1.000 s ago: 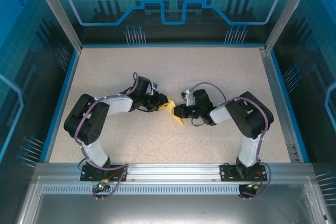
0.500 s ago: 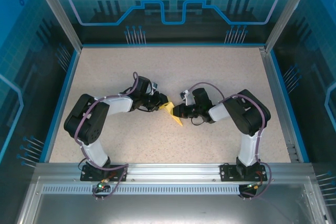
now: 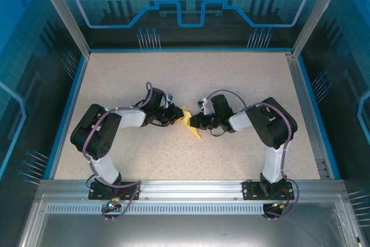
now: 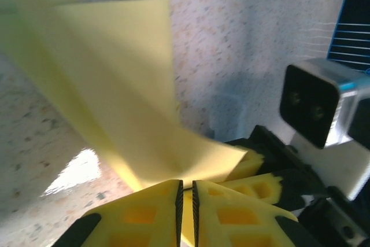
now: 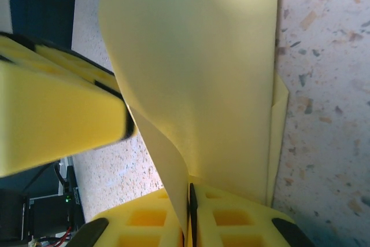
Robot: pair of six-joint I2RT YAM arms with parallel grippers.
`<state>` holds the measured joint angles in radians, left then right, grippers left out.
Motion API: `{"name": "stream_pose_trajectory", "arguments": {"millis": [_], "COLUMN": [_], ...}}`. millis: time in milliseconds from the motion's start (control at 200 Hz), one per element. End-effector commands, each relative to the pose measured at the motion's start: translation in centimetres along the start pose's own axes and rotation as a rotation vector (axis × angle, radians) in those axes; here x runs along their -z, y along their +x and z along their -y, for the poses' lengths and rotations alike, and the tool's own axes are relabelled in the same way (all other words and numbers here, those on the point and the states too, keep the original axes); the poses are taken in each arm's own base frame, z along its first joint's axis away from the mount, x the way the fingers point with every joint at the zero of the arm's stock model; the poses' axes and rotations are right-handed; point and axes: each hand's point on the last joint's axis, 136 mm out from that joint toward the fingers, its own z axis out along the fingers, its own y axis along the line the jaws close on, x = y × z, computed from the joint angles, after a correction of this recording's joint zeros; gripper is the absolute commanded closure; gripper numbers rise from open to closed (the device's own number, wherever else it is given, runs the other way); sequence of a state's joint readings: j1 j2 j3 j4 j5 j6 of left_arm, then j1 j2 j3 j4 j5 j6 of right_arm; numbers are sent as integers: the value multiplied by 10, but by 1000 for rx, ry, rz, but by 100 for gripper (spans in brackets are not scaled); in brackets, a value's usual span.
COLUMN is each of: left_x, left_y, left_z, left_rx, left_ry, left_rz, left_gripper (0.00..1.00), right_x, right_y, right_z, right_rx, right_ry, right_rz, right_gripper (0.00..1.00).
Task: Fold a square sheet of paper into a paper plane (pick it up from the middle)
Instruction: Fold the wing for the fifth time at the center of the table.
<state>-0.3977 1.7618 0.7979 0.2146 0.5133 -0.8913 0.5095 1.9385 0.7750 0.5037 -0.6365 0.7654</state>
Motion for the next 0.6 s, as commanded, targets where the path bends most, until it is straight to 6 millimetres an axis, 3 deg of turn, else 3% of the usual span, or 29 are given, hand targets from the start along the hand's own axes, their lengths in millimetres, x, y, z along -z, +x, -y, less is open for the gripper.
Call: {"name": "stream_pose_trajectory", "arguments": {"millis": [0, 345, 595], "left_x": [-1, 5, 1], "left_y": [6, 6, 8], "left_z": [-5, 6, -4], "left_rx": [-13, -54, -41], "left_ry": [4, 56, 30], "left_rz": [0, 21, 10], "left_gripper": [84, 85, 85], "right_x": [-3, -10, -11], "right_y": [14, 28, 33], "right_z": [29, 45, 50], "right_rx": [-75, -59, -72], "right_ry": [82, 146, 166], "right_rz": [-62, -149, -176], "right_gripper": [90, 95, 95]}}
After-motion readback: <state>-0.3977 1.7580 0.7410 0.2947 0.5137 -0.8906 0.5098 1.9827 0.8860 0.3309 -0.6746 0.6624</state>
